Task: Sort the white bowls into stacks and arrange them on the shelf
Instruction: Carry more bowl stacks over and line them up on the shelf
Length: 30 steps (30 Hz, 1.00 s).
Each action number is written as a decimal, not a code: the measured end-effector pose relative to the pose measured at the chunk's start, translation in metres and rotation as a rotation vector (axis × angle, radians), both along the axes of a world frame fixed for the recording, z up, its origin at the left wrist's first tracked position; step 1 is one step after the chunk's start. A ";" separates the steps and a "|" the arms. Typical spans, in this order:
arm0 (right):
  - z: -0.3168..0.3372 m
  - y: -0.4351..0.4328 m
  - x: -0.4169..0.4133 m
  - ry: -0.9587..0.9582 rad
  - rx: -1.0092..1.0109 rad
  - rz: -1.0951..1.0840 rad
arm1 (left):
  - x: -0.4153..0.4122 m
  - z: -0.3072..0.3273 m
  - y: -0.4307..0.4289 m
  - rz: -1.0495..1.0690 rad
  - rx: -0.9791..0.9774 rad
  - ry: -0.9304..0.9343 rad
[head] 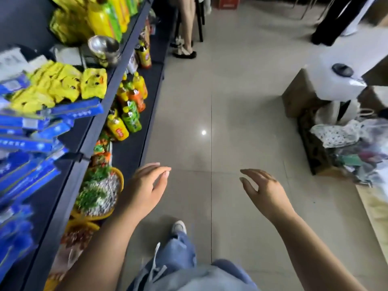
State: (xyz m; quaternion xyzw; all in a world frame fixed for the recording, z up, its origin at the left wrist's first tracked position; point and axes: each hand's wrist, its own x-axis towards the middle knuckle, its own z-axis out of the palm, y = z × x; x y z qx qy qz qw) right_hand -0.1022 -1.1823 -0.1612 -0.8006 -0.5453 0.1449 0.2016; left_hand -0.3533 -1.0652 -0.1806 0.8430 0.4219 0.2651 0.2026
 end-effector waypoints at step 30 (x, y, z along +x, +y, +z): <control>-0.004 0.605 0.247 0.028 0.068 0.285 | 0.261 0.024 0.531 0.274 -0.064 -0.058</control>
